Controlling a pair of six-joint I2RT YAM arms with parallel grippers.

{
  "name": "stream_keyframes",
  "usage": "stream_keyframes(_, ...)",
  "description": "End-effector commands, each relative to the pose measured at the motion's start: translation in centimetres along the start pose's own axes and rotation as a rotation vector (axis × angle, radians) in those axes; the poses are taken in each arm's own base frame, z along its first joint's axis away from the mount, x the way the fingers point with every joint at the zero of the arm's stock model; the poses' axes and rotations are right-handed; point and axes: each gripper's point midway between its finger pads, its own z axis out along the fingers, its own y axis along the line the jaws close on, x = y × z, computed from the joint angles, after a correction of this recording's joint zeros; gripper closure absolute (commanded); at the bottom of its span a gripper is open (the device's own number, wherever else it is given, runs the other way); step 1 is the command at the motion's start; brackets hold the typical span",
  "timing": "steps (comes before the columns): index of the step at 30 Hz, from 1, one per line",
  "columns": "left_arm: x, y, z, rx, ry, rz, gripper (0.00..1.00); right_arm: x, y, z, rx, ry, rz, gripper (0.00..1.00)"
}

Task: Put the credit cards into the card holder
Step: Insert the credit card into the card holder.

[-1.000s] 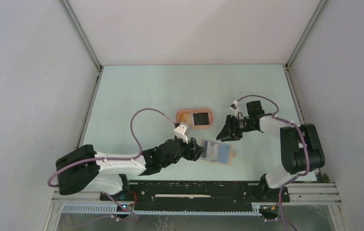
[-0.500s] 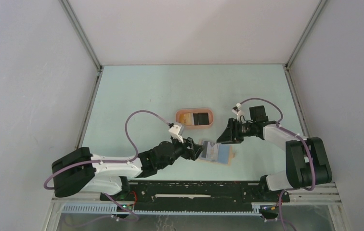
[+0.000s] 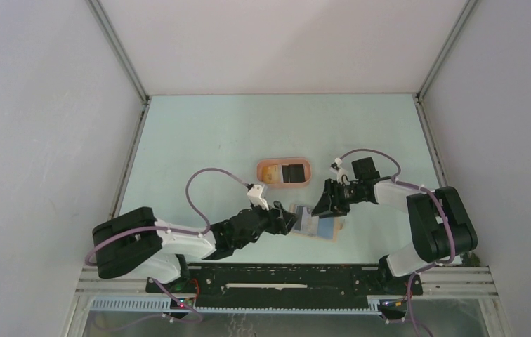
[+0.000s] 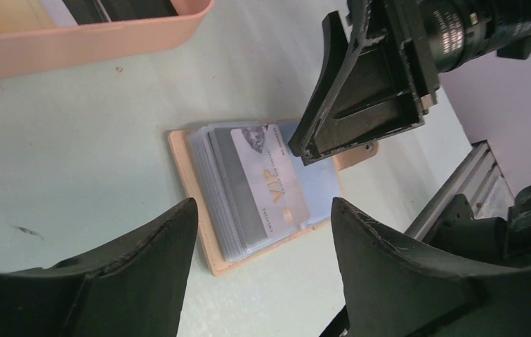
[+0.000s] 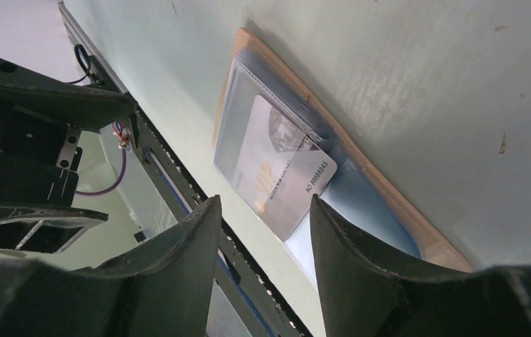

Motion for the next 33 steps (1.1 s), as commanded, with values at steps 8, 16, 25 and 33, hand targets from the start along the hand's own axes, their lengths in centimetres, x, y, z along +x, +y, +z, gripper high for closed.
stream_keyframes(8,2.0,0.3,1.5,-0.019,0.042,-0.052,0.34,0.1,-0.9,0.6,0.080,0.009,0.014,0.42)
stream_keyframes(16,3.2,0.7,2.3,-0.060,0.097,-0.049,0.40,0.6,-0.1,1.3,0.061,0.053,0.013,0.44)
stream_keyframes(25,4.6,0.4,3.3,-0.052,0.168,-0.039,0.53,0.3,1.1,1.5,0.047,0.067,-0.011,0.49)
stream_keyframes(33,4.5,0.0,3.5,-0.033,0.172,-0.046,0.54,0.8,2.0,2.4,0.029,0.119,-0.001,0.55)
